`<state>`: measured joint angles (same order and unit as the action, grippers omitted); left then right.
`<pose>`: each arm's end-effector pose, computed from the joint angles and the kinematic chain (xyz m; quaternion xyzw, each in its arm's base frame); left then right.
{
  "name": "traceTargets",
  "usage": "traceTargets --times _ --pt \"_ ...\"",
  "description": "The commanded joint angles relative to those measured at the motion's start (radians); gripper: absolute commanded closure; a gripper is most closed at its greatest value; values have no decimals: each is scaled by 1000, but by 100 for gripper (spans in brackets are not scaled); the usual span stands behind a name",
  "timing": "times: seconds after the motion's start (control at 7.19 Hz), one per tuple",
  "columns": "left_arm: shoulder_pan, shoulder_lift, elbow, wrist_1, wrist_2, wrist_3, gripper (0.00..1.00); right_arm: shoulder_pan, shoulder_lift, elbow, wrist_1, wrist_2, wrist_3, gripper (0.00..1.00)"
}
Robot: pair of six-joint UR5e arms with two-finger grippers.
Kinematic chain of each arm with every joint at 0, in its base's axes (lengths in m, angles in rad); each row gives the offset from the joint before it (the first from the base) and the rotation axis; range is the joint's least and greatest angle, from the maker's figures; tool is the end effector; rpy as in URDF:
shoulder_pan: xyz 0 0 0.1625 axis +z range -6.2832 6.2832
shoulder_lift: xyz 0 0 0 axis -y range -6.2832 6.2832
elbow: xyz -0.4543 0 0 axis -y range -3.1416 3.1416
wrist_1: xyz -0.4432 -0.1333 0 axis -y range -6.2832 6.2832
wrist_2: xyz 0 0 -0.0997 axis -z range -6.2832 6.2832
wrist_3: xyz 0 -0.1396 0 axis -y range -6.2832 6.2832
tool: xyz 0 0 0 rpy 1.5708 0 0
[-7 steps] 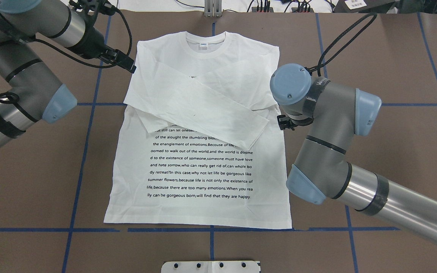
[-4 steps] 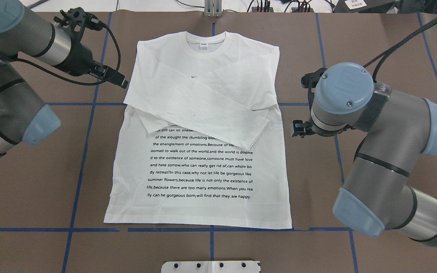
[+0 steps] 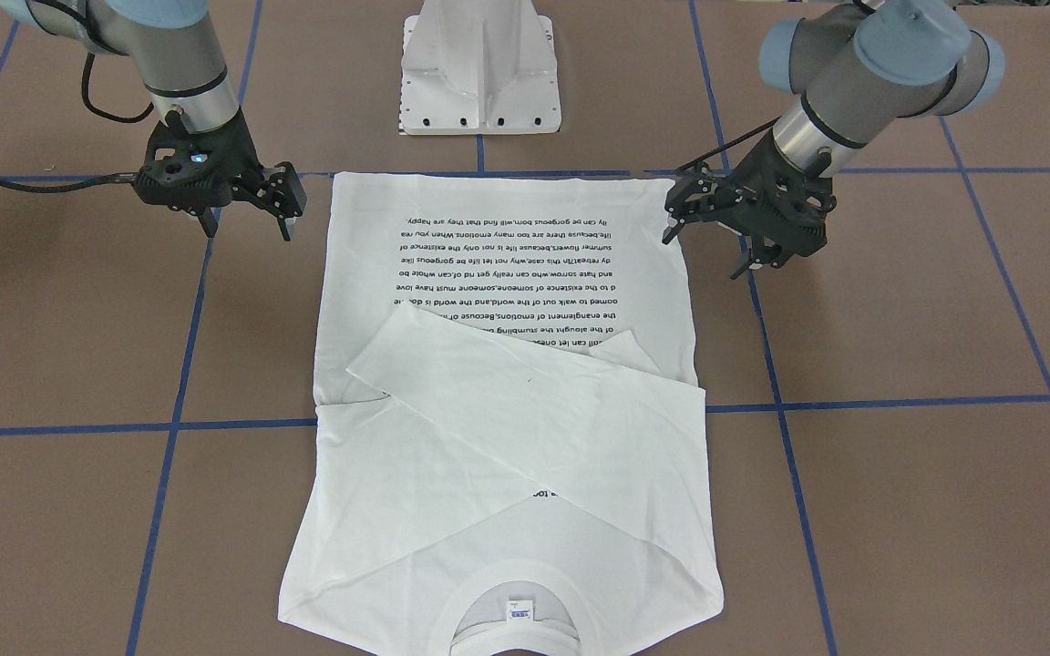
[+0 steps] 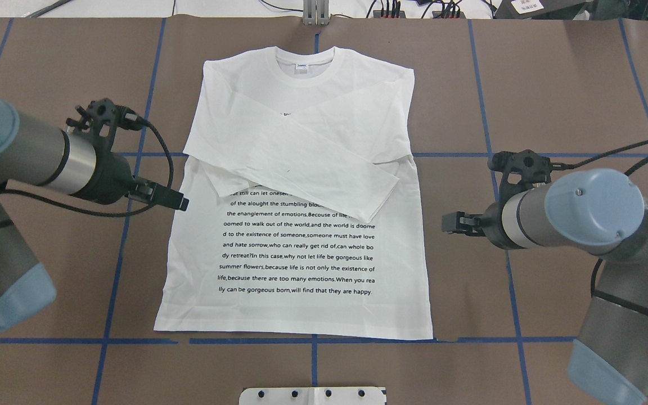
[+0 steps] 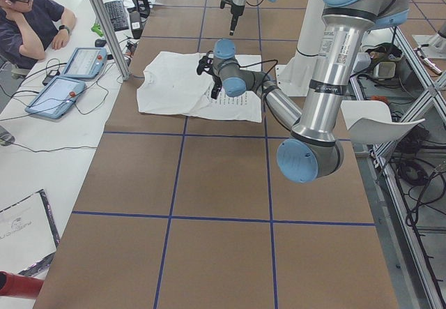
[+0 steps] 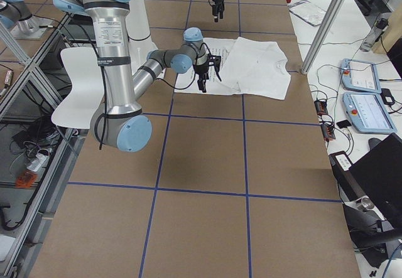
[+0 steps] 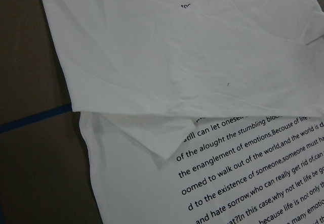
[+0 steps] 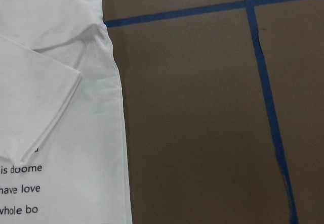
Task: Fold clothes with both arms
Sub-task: 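Move both grippers down to the shirt hem corners nearest the robot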
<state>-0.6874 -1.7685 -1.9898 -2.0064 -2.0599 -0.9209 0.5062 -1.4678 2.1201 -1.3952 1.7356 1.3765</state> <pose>0.4264 -0.4376 0.3261 0.1378 0.5121 0.1058 0.8411 -0.4430 -0.3718 0.3651 0.0668 -0.4024 0.1090 0.9065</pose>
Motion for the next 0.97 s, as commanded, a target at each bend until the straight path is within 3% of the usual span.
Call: traceTargets --times 0.0,0.42,0.83 --pt "191 108 -76 0 180 -199 0 -134 -40 6 61 -97 151 0" --pt "380 141 -64 9 337 -372 2 -149 -42 21 30 -96 151 0" --pt "410 142 -23 21 368 -455 18 -155 -42 41 1 -96 151 0"
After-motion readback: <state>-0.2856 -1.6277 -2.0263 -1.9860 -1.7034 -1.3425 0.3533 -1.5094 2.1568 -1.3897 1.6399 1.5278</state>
